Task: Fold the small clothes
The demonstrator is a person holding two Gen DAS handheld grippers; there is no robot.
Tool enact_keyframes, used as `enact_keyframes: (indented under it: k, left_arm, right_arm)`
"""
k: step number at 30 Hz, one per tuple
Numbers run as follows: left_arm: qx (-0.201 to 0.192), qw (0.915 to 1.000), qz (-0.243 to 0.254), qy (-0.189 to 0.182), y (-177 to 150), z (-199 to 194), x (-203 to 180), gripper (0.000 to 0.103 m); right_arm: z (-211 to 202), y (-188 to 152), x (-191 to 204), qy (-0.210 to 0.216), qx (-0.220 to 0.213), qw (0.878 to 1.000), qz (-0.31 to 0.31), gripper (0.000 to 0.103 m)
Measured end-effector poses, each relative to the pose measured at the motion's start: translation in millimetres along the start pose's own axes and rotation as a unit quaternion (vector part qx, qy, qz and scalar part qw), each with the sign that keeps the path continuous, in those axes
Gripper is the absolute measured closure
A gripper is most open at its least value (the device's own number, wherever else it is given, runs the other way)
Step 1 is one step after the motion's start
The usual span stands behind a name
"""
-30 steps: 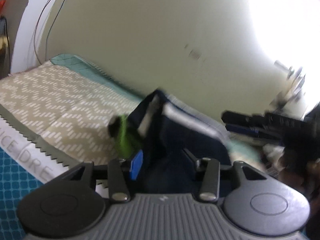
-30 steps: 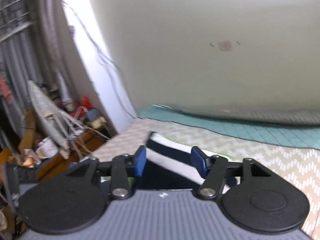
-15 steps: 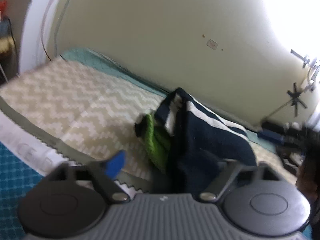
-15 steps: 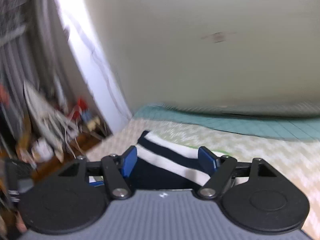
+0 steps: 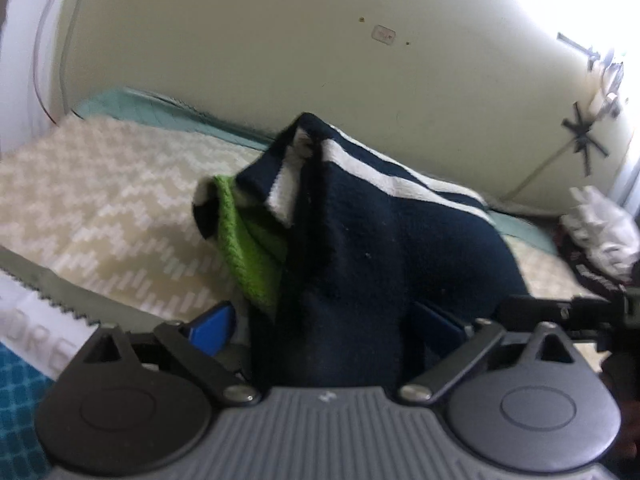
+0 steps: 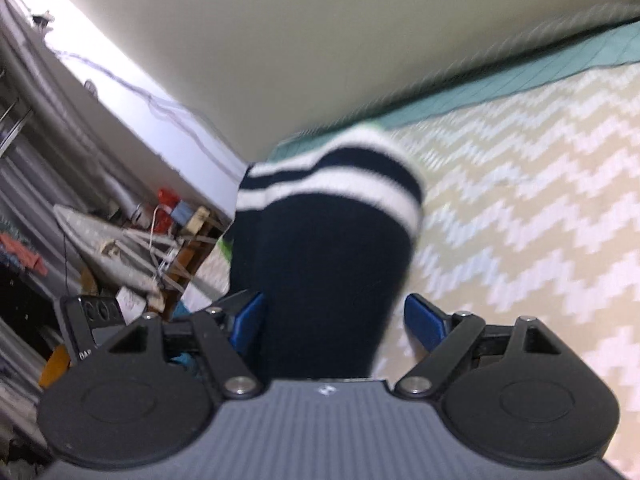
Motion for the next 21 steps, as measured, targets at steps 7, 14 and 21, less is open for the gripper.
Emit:
enact_keyframes:
  k: [7, 14, 21]
  left_arm:
    - [-0.018, 0.9995, 0.006, 0.025, -3.7, -7.4, -1.8, 0.000]
    - [-0.026, 0.9988, 0.010, 0.040, -4.3, -8.0, -4.4, 0.000]
    - [-0.015, 0.9992, -0.011, 0.034, -6.1, -8.1, 0.0, 0.000]
  right_arm:
    - [6.0, -4.7, 12.6, -0.029, -0.014, 0.998, -0.049, 0.018]
    - [7.8, -7.5, 17.2, -0.046, -0.015, 0.996, -0.073, 0.017]
    - [8.1, -7.7, 13.1, -0.032, -0.017, 0.997, -0.071, 0.014]
Point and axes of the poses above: each gripper's, at about its wrist camera, not at the fingertips, and z roughly the way its jaws point, x to its left, y to its top, the point moved 6 cm from there along z, roughly the way its jaws point, and after that the axes turned 13 degrees about -z, right-handed, at the moved point
